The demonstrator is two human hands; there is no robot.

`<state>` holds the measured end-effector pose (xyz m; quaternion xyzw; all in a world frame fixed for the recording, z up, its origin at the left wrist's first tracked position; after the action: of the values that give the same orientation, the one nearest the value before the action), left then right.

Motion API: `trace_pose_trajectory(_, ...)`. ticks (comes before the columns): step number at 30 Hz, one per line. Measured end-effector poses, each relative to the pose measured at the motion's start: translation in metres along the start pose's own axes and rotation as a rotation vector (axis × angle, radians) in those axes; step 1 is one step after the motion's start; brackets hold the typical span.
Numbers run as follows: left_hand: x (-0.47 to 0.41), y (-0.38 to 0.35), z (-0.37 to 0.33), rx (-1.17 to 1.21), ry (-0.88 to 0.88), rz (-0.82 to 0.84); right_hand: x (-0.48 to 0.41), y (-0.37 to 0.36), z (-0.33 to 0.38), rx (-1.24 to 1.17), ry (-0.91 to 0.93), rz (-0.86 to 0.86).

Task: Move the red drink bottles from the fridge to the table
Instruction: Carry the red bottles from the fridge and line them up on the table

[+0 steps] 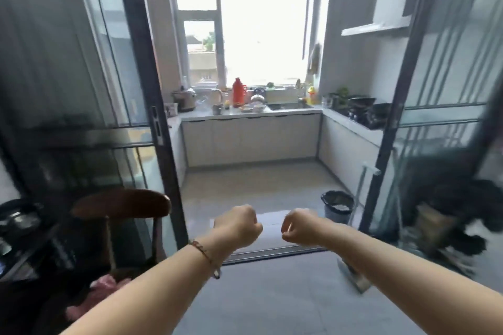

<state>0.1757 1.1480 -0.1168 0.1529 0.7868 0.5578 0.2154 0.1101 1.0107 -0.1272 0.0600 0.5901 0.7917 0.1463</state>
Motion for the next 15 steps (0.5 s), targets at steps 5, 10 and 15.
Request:
trace_pose_trajectory(5, -0.064, -0.052, -0.188, 0.046, -0.278, 0.040, 0.019, 0.081, -0.183, -0.006, -0.270, -0.081)
trace_pose_trajectory(10, -0.111, -0.091, -0.352, 0.083, -0.535, 0.112, 0.041, 0.144, -0.334, 0.035, -0.512, -0.176)
trace_pose_trajectory(15, -0.158, -0.130, -0.500, 0.114, -0.757, 0.112, 0.060, 0.203, -0.454, 0.122, -0.716, -0.269)
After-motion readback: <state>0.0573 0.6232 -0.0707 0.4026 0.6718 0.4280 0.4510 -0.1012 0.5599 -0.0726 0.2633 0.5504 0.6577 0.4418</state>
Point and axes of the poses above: each hand's wrist, its own x-axis away from the middle knuckle, its own y-axis out of the back of the hand, z = x × y, the point moved 1 cm from there along -x, towards the middle knuckle, and after that the axes turned 15 degrees about -z, right-handed, at the moved point
